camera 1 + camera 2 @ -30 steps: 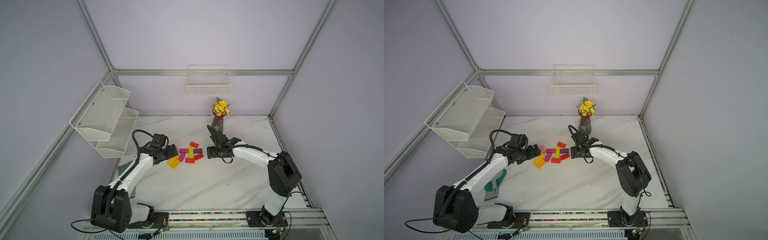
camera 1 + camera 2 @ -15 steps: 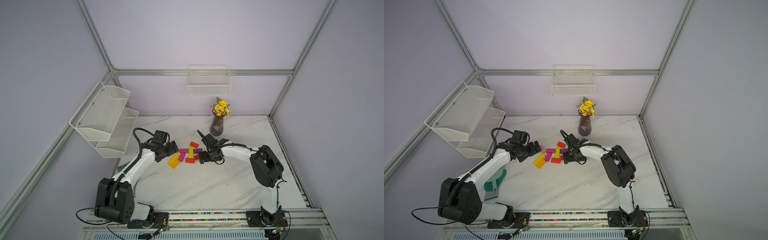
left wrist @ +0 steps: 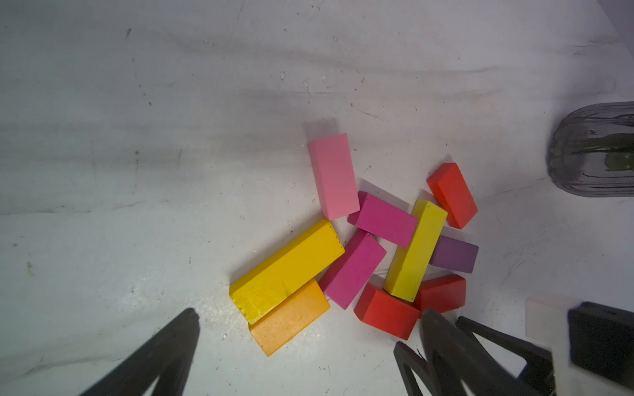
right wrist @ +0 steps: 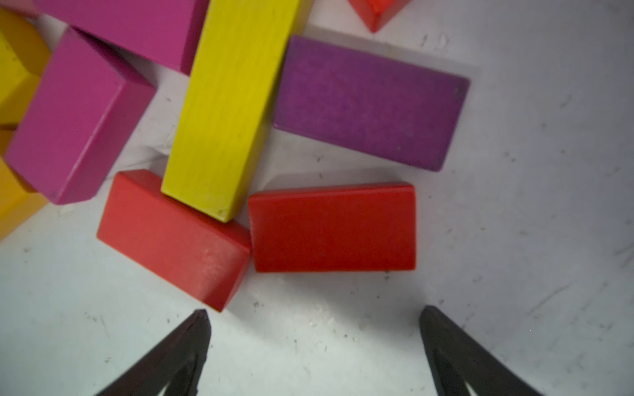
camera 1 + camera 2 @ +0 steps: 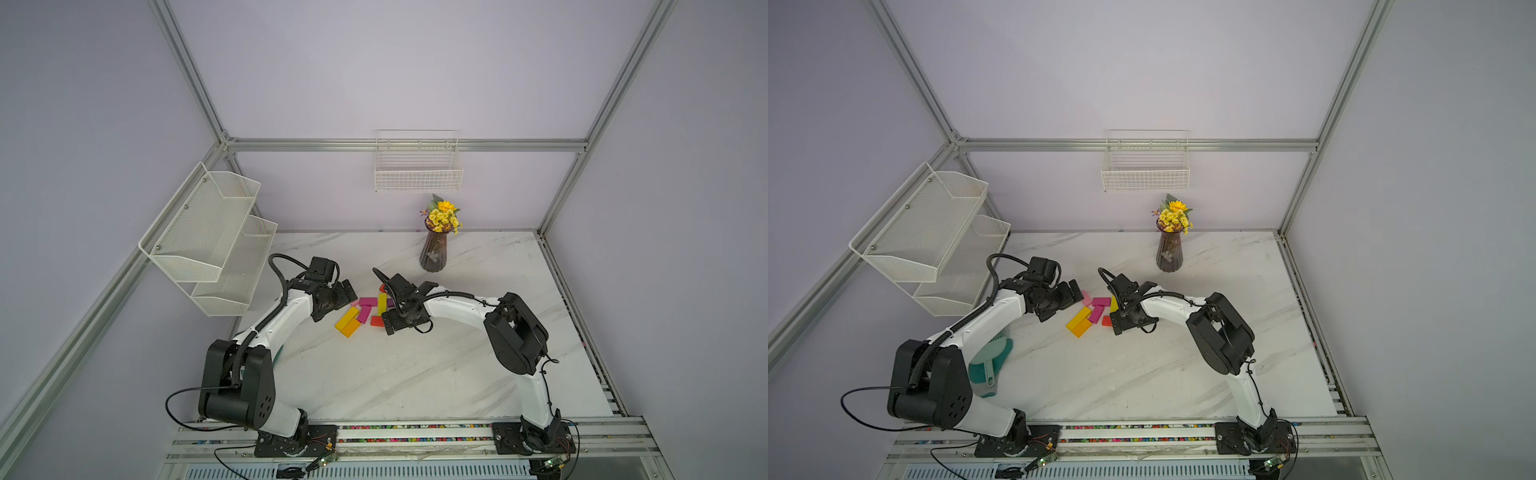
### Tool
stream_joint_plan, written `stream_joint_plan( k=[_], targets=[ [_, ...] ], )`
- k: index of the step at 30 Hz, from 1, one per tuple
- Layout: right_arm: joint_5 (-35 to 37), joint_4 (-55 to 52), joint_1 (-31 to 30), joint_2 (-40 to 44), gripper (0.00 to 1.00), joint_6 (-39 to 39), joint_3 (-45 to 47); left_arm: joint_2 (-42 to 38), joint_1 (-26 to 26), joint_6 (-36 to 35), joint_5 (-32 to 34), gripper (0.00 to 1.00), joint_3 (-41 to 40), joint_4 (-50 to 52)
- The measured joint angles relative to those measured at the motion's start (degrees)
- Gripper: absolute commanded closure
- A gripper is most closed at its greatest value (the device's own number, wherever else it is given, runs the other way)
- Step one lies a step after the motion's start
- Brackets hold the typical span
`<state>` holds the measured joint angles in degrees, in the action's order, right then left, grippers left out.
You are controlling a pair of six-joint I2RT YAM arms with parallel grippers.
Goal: Assemble the letter c with building blocks
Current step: Pick up the building block from the center of the board.
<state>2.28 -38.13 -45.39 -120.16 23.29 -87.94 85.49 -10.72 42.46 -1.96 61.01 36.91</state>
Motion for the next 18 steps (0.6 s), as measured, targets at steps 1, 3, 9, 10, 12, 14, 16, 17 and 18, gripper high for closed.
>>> stream_joint_plan(
  k=[1,3,9,10,12,14,16,17,18],
  targets=[
    [0.46,-0.09,0.00,-0.33,0.03,0.00,-0.46,0.00,0.24,-0.02,-0.20,0.00,-0.02,0.00],
    [1.49,-0.39,0.00,-0.94,0.03,0.00,-1.25,0.00,0.68,-0.02,-0.46,0.00,-0.17,-0.20],
    [3.17,-1.99,0.00,-1.40,0.04,-0.02,-2.19,0.00,1.79,-0.15,-1.38,0.00,-1.03,-0.63],
    [3.23,-2.19,0.00,-1.40,0.04,-0.02,-2.19,0.00,2.01,-0.20,-1.55,0.00,-1.03,-0.70],
    [3.23,-2.51,0.00,-1.36,0.04,-0.02,-2.14,0.00,2.38,-0.24,-2.03,0.00,-1.03,-0.79],
    [3.19,-2.49,0.00,-1.03,0.04,-0.04,-1.73,0.00,2.64,-0.28,-2.40,0.00,-1.03,-0.83],
    [3.08,-2.49,0.00,-0.31,0.04,-0.04,-0.85,0.00,2.84,-0.28,-2.80,0.00,-1.01,-0.83],
    [3.04,-2.54,0.00,0.15,0.04,-0.04,-0.33,0.00,2.86,-0.31,-2.95,0.00,-1.01,-0.85],
    [3.10,-2.56,0.00,0.63,0.04,-0.04,0.17,0.00,2.91,-0.44,-3.10,0.00,-0.98,-0.87]
  ],
)
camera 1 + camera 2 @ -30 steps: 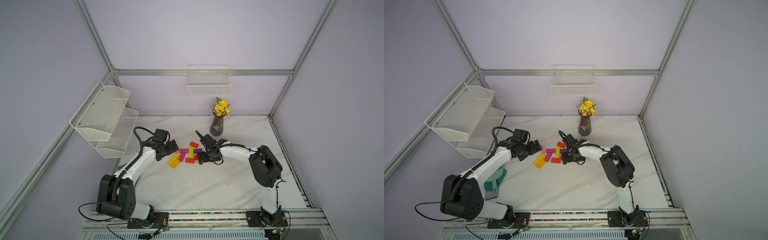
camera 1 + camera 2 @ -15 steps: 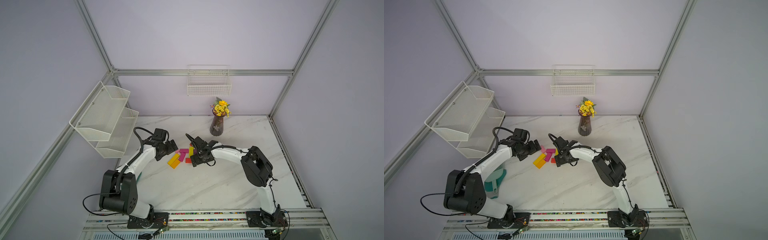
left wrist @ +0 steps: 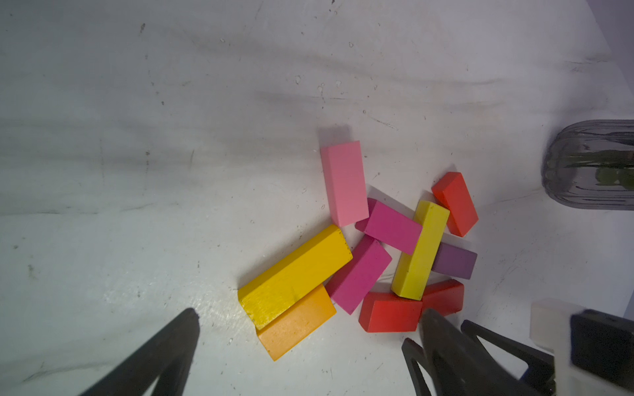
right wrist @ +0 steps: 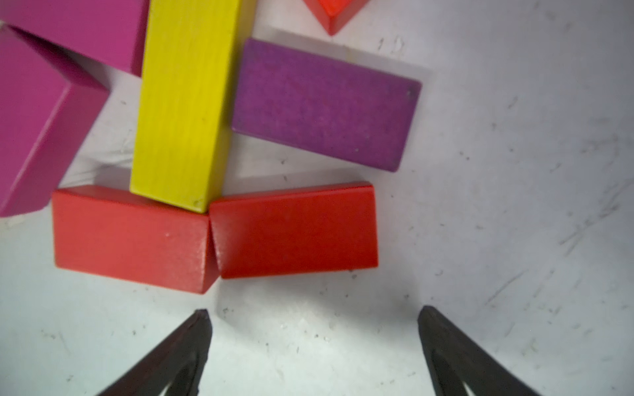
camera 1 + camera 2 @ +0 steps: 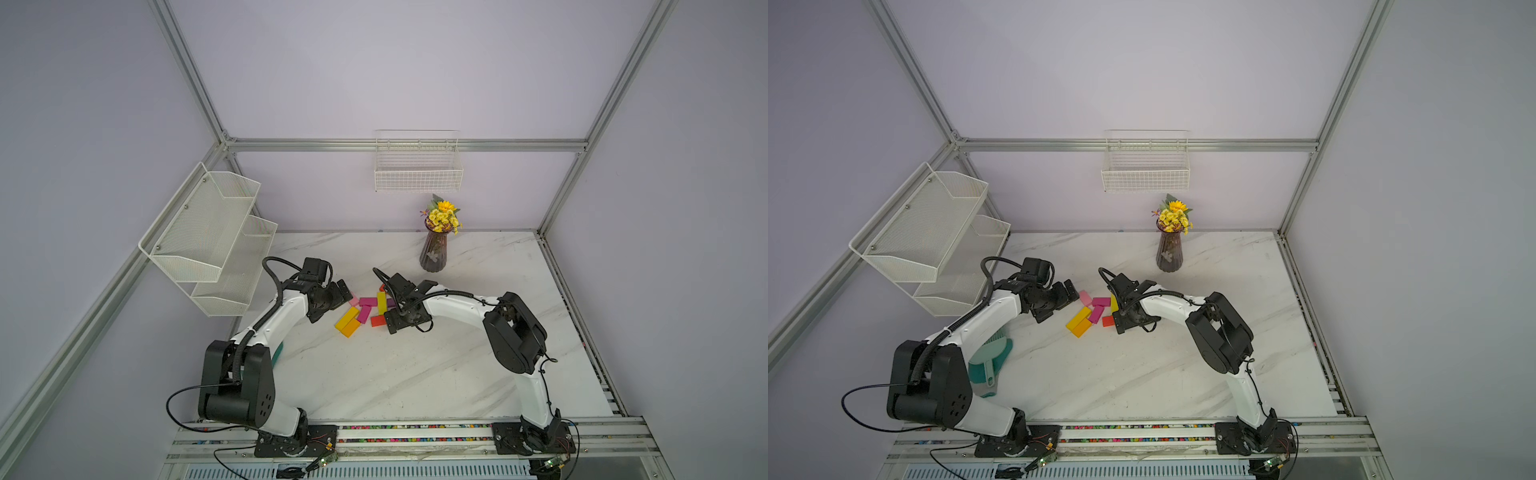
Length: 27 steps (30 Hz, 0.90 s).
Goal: Assemble the letter c with building blocks
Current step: Pick up the building block from the center of the board.
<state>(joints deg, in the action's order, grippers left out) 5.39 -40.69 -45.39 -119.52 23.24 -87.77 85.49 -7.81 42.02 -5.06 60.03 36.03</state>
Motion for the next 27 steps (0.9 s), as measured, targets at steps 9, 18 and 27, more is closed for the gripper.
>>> stream_joint_plan(
  k=[9,18,27],
  targets=[
    [1.07,-0.17,0.00,0.35,0.06,0.07,0.44,0.94,0.31,-0.85,-1.22,0.00,0.66,-0.55],
    [1.75,-0.74,0.00,-2.89,0.10,0.11,-3.26,1.25,0.31,-1.09,-2.01,0.00,0.66,-0.59],
    [2.49,-0.98,0.02,-5.62,0.14,0.11,-7.26,1.27,0.52,-1.11,-2.23,0.00,0.66,-0.66]
  ],
)
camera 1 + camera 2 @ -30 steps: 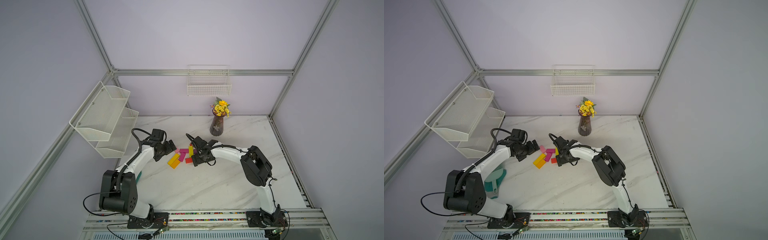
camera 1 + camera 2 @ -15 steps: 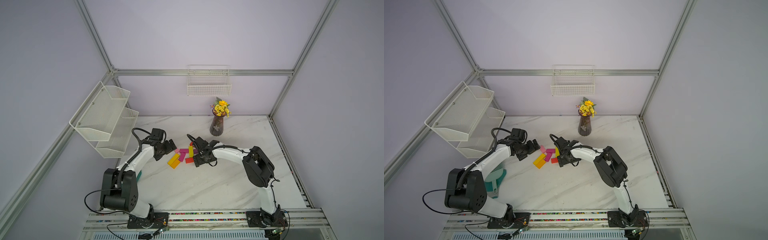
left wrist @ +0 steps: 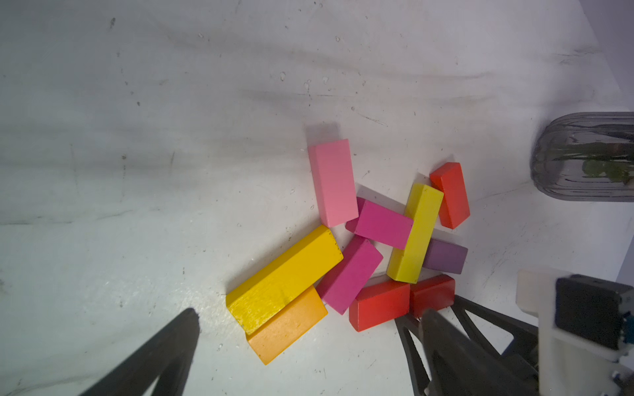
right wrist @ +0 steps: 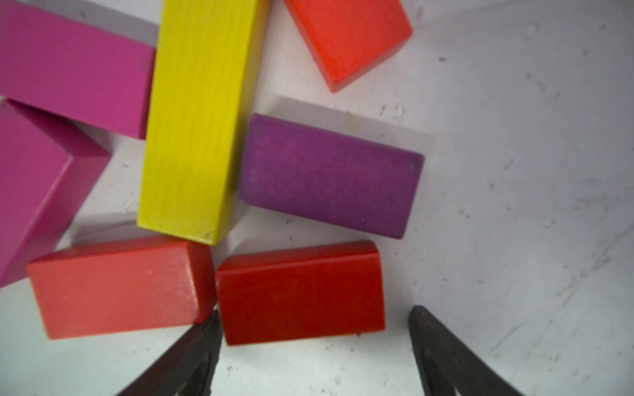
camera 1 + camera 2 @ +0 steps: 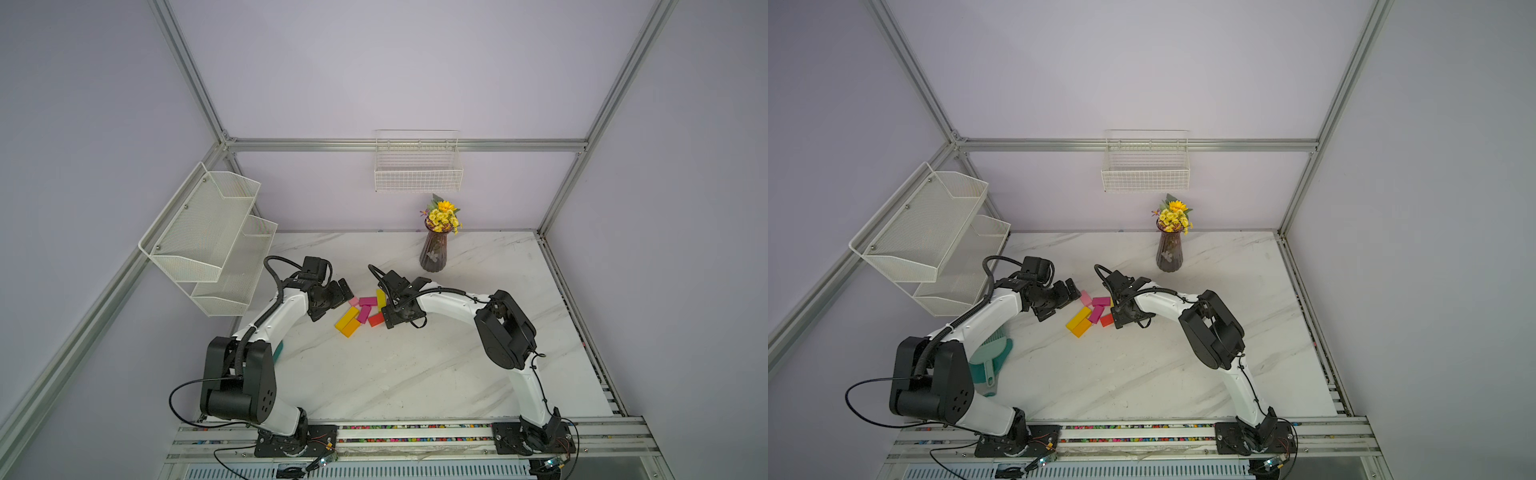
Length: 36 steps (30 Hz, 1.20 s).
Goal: Assemble the letter c with building blocks
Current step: Pick up the building block from the center of the board.
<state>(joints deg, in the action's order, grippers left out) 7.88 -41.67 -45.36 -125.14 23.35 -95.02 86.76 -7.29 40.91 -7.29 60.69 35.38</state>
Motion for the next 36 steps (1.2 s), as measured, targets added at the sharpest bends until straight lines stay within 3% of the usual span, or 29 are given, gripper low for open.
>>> stream_joint_plan(
  k=[21,33,36],
  targets=[
    [0.37,0.09,0.50,-1.29,0.26,0.09,-1.95,1.53,0.17,0.02,-1.44,0.00,1.55,-0.11],
    [0.22,0.72,0.74,-1.29,0.48,-0.76,-1.95,1.53,0.17,0.02,-1.49,0.00,1.57,0.11],
    [0.17,0.92,0.74,-1.29,0.49,-0.76,-1.95,1.51,0.17,0.02,-1.51,0.00,1.57,0.13]
  ],
)
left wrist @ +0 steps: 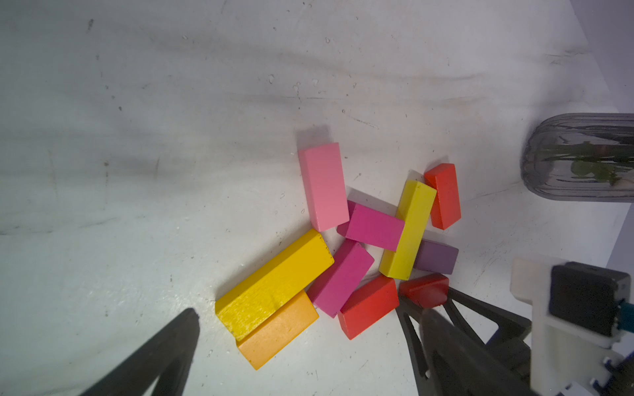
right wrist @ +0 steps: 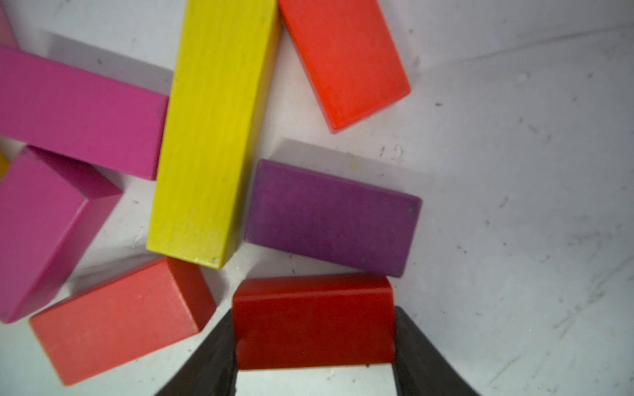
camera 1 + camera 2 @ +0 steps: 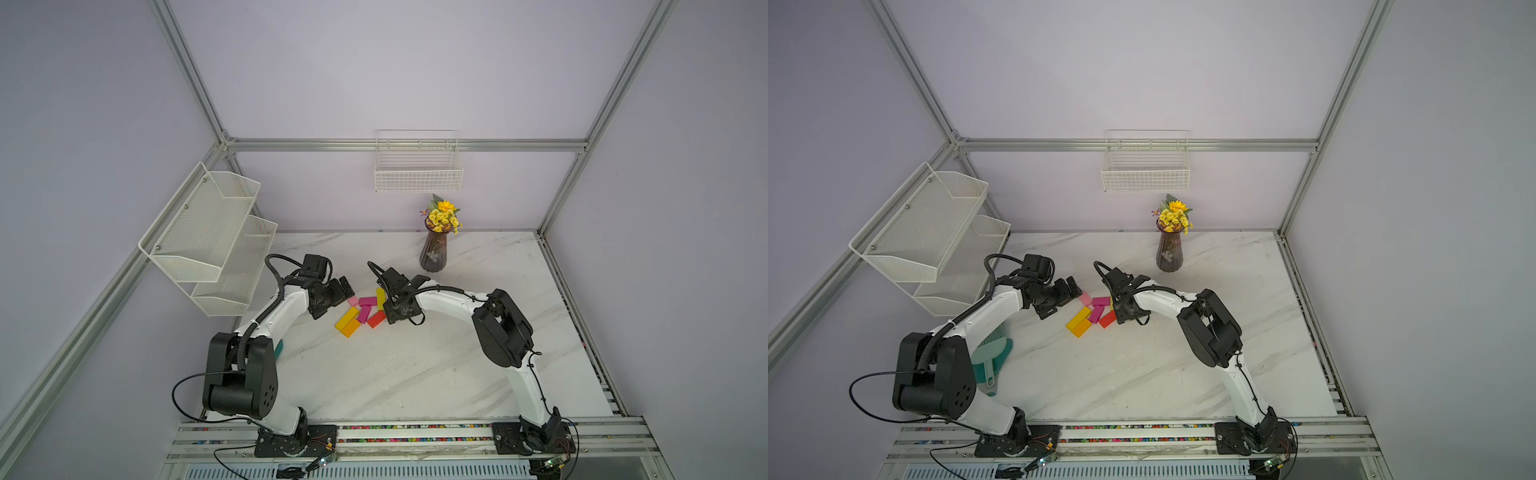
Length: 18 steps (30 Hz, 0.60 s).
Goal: Assemble the letter c with building blocks
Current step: Pick up the building block from the center of the board, then place the building block at the center of the board.
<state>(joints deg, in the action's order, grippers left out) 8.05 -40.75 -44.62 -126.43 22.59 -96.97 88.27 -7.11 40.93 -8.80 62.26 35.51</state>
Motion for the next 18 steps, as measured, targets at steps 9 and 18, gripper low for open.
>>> stream_joint_plan(
  k=[9,18],
  targets=[
    [-0.09,0.46,1.99,5.77,0.49,0.72,7.19,-1.51,0.00,0.26,-1.77,0.00,-0.02,0.17],
    [1.46,0.92,12.79,14.47,0.49,2.95,15.34,-3.54,-2.95,3.26,-3.10,0.00,-1.55,-0.04]
  ],
)
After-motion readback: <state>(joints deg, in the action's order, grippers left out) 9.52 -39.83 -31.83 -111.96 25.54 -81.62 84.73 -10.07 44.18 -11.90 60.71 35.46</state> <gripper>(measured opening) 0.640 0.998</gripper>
